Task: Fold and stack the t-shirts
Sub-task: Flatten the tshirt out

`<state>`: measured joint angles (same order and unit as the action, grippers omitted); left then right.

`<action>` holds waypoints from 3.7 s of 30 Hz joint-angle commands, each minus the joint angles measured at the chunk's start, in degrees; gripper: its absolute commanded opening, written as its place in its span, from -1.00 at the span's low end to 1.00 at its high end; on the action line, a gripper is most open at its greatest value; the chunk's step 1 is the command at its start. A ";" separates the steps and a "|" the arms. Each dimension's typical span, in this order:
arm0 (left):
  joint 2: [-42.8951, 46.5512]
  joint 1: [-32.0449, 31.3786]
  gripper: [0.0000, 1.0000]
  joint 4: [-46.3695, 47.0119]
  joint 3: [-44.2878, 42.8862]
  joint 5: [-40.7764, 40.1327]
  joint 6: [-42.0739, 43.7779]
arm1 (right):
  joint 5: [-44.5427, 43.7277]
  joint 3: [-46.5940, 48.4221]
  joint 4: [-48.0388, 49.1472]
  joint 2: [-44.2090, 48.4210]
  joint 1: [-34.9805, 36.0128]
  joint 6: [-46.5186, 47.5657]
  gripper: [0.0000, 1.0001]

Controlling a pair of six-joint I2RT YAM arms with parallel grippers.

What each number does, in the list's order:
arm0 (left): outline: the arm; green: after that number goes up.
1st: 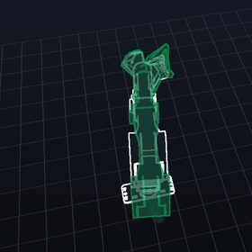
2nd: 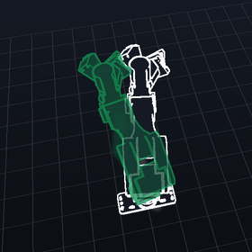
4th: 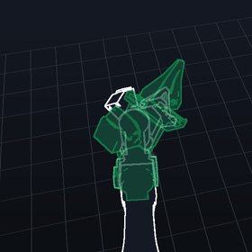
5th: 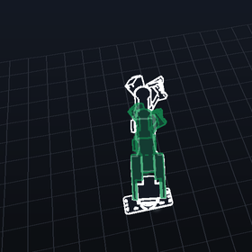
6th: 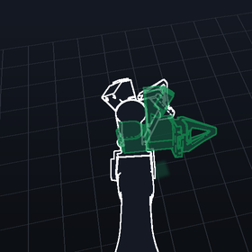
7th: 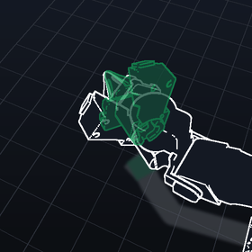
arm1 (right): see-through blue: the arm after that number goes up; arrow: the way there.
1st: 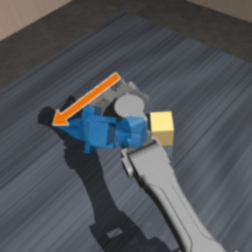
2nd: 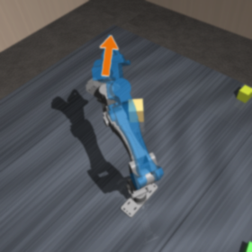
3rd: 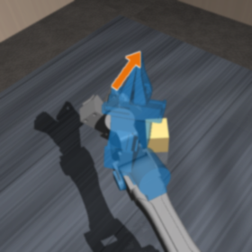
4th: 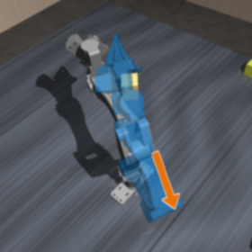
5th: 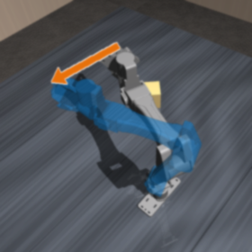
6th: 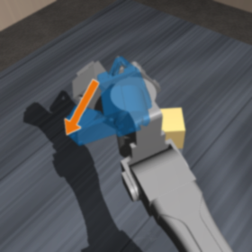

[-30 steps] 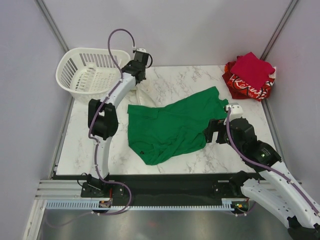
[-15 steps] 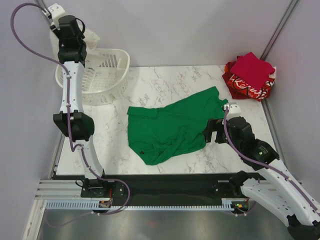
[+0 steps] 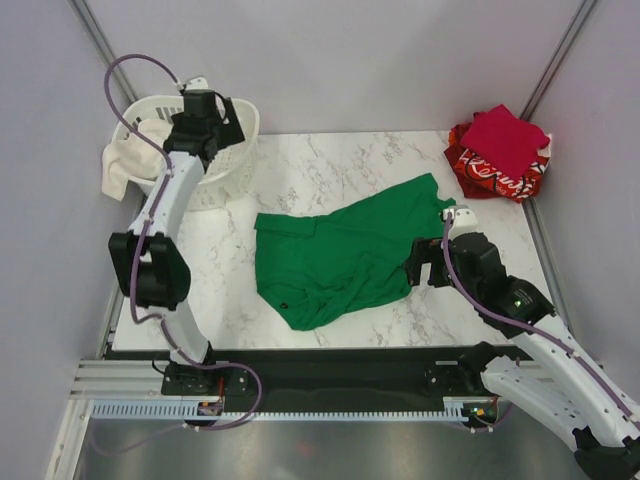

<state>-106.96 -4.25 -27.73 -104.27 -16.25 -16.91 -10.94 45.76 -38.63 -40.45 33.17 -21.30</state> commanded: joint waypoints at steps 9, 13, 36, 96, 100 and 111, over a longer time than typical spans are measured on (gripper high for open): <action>24.43 -16.32 0.77 4.26 35.43 4.65 -9.37 | 0.22 1.00 -0.21 -0.69 0.23 0.12 0.96; 21.80 -16.49 0.74 5.75 39.93 3.78 -8.59 | 0.13 0.91 -0.22 0.01 0.14 0.12 0.96; -5.10 -10.69 0.74 6.02 27.45 -3.00 -7.18 | 0.13 0.47 0.40 -0.86 0.85 0.12 0.96; 14.50 -17.19 -0.31 -9.18 18.75 1.48 2.93 | -0.13 0.47 0.66 -1.30 0.85 0.03 0.96; 14.76 -17.89 -0.24 -11.74 19.19 1.58 3.02 | -0.22 0.47 0.75 -1.21 0.93 0.03 0.96; 8.53 -21.67 -0.28 -11.65 22.36 2.89 1.53 | -0.22 0.47 0.75 -1.65 0.85 0.03 0.96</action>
<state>-94.87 -24.36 -38.72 -82.52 -14.46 -16.34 -10.44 45.76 -38.61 -41.87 33.91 -21.23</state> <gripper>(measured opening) 0.364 0.979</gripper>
